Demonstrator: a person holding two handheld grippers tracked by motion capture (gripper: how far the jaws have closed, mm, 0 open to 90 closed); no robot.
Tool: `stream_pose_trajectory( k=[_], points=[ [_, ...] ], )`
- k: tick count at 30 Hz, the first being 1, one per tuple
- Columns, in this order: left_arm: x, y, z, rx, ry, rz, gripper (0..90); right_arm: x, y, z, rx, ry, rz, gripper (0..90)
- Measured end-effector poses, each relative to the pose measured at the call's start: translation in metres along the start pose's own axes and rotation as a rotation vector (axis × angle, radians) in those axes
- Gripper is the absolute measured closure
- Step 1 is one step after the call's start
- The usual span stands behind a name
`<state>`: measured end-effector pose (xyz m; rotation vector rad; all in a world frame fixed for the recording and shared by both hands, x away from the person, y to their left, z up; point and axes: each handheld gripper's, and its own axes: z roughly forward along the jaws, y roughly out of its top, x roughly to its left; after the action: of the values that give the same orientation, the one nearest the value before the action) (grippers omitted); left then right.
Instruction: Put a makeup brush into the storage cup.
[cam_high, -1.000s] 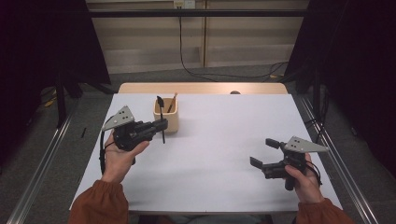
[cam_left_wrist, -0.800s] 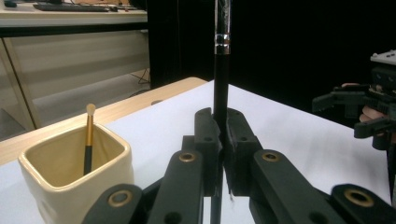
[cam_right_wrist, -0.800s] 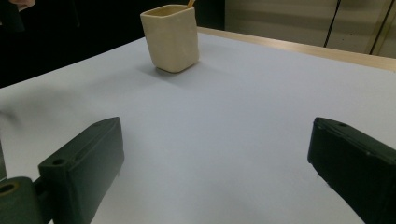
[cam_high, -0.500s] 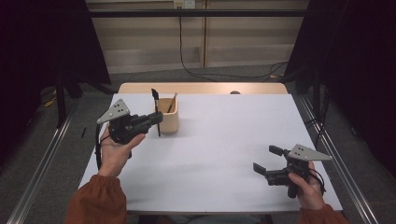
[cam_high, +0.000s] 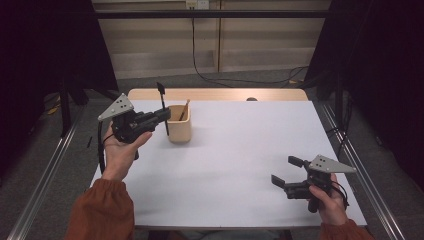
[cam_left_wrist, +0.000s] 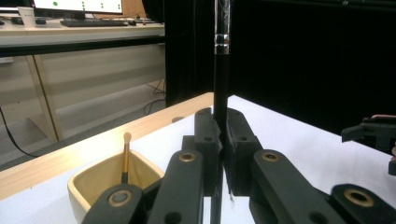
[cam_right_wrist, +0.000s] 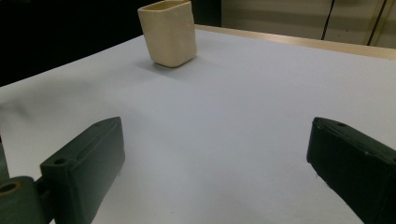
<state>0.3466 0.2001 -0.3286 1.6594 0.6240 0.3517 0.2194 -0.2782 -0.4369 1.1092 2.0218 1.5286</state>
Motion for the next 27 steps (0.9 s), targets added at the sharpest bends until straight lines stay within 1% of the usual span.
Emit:
stream_pose_trajectory(
  k=[1, 3, 4, 8, 9, 12, 15, 16, 21, 27],
  points=[
    [-0.001, 0.001, -0.001, -0.015, -0.003, -0.002, 85.5, 0.0, 0.0, 0.0, 0.0, 0.001, 0.0, 3.4],
    [-0.003, 0.004, -0.001, -0.017, 0.007, 0.018, 85.5, 0.0, 0.0, 0.0, 0.001, 0.0, -0.001, 3.5],
    [-0.003, 0.006, 0.0, -0.024, 0.002, 0.016, 85.6, 0.0, 0.0, 0.001, 0.002, 0.001, 0.0, 3.5],
    [0.0, 0.012, 0.004, -0.027, 0.016, 0.017, 85.5, 0.0, 0.0, 0.001, 0.007, -0.003, -0.001, 3.7],
    [0.003, 0.015, 0.006, -0.031, 0.024, 0.016, 85.5, 0.0, 0.0, 0.001, 0.005, -0.002, -0.002, 3.7],
    [0.008, 0.021, 0.012, -0.021, 0.039, 0.023, 85.5, 0.0, 0.0, 0.001, 0.007, -0.003, 0.0, 3.7],
    [0.013, 0.024, 0.019, -0.017, 0.047, 0.019, 85.5, 0.0, 0.0, 0.001, 0.01, -0.003, -0.003, 3.6],
    [0.014, 0.025, 0.022, -0.007, 0.057, 0.025, 85.5, 0.0, -0.001, 0.001, 0.016, -0.004, -0.005, 3.7],
    [0.02, 0.023, 0.032, 0.002, 0.072, 0.016, 85.5, 0.0, -0.001, 0.001, 0.012, 0.001, -0.011, 3.4],
    [0.025, 0.027, 0.041, 0.009, 0.075, 0.019, 85.5, 0.001, -0.001, 0.001, 0.009, 0.007, -0.015, 2.9]
  ],
)
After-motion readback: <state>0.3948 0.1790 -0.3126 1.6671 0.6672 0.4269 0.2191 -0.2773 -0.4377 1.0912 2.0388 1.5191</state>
